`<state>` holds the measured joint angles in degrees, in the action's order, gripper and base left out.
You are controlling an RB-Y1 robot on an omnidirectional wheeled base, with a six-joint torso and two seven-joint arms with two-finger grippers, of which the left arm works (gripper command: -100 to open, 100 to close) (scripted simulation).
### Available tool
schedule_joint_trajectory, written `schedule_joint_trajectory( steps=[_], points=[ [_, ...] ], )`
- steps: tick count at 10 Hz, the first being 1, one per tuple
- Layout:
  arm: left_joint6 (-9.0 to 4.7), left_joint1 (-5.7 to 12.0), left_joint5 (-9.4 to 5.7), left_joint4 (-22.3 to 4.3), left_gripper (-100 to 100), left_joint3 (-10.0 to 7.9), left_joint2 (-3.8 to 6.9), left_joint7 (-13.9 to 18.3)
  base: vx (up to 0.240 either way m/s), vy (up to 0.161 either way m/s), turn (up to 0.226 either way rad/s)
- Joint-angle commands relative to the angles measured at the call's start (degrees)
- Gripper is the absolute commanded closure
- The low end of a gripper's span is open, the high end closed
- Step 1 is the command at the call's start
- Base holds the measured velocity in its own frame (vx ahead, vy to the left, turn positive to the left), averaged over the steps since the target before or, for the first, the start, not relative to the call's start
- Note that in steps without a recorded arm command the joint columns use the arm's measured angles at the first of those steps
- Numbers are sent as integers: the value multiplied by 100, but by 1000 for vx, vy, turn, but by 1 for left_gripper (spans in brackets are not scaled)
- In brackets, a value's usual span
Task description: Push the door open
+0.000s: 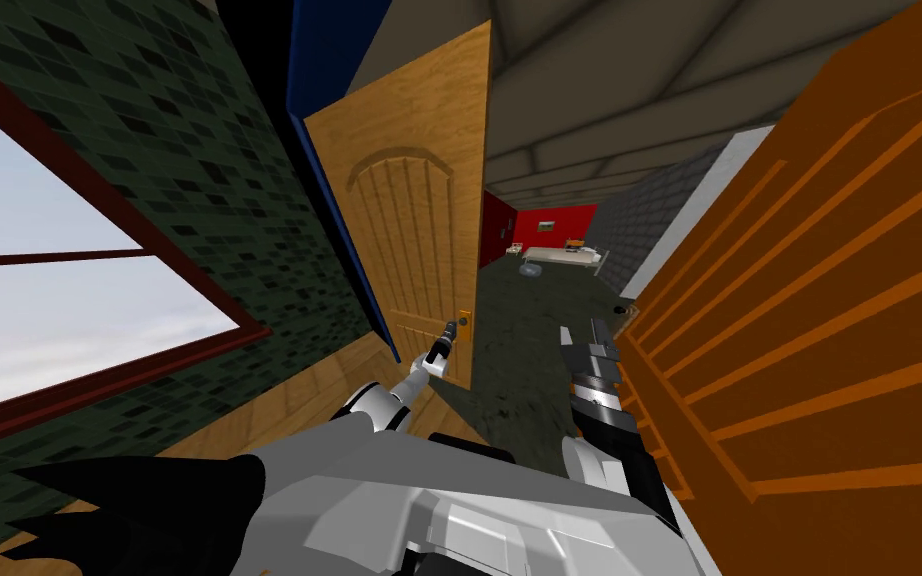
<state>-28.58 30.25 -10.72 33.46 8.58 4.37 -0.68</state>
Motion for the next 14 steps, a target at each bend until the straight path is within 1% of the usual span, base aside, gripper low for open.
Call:
schedule_joint_trajectory(
  steps=[1,2,5,6,7,10,14],
  points=[
    [-1,6,-4,-4,-100,8,-14,10,-208,24,24],
    [3,6,-6,3,-100,12,-29,14,-247,1,22],
    [16,5,-14,26,-100,28,-122,30,-233,-36,32],
    [14,-1,-12,27,-100,27,-100,29,-103,-13,2],
    [-9,-7,-16,17,-100,11,-67,19,99,-54,-40],
    [-43,-15,-21,7,-100,-13,-40,5,190,-28,-19],
    [-101,-28,-30,-9,-100,-53,-56,-19,207,-39,-23]
  ],
)
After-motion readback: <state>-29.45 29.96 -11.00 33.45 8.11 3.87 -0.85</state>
